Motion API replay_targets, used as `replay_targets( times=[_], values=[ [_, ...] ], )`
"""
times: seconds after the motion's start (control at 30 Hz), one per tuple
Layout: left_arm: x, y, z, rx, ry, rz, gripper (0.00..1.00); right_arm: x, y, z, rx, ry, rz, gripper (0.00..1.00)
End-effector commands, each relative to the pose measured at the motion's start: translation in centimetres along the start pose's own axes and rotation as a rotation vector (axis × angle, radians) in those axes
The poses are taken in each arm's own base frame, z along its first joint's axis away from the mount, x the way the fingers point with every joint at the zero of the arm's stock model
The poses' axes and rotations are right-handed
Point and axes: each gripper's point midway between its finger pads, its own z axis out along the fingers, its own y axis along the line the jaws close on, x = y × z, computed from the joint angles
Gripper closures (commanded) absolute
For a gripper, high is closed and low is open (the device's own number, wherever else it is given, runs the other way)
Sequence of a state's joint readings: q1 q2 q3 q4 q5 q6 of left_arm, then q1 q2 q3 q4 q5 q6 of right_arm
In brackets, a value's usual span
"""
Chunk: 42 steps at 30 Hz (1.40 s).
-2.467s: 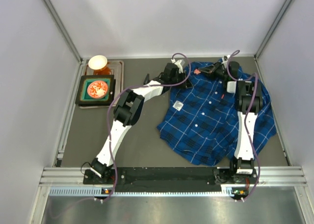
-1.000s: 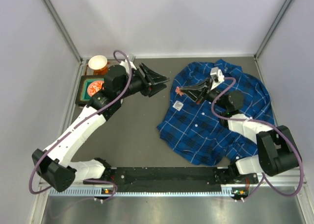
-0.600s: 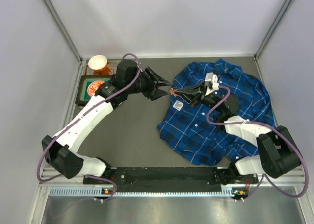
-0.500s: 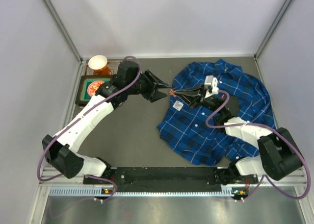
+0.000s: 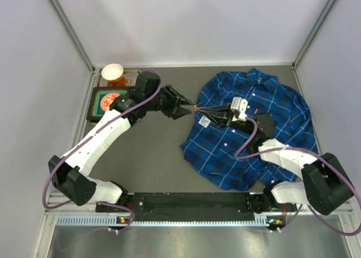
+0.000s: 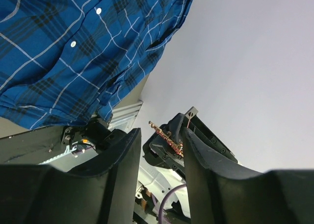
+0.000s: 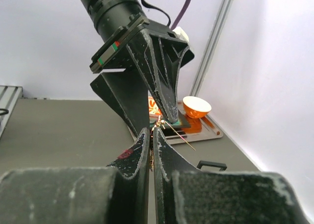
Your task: Remove the brooch from the garment
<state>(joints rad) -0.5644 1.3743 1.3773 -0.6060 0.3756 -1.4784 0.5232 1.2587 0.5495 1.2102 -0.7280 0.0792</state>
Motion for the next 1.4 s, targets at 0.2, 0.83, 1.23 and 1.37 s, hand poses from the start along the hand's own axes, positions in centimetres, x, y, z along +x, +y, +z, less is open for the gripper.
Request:
replay_targets(
  times=[0.2,0.83,1.23,1.37],
  values=[
    [0.3,-0.4,-0.3,0.014,0.003,-0.022,0.69,-1.6,0.8,1.6,-0.037,-0.040,-0.145,1.00],
    [0.1,-1.9,-0.1,0.157,-0.004,0.104,1.00,0.3,0.7,1.3,-0.002,0.030,-0.233,0.97],
    [0.5,-3.2,0.1,0.267,0.031,0.172,1.00,0.9,-0.8,1.2,0.028,0.130,-0.338,0.91],
    [0.0,-3.6,-0.5,0.362,-0.018,0.192,1.00,1.1,-1.3,1.1,0.047,0.147,-0.352,0.89]
  ],
)
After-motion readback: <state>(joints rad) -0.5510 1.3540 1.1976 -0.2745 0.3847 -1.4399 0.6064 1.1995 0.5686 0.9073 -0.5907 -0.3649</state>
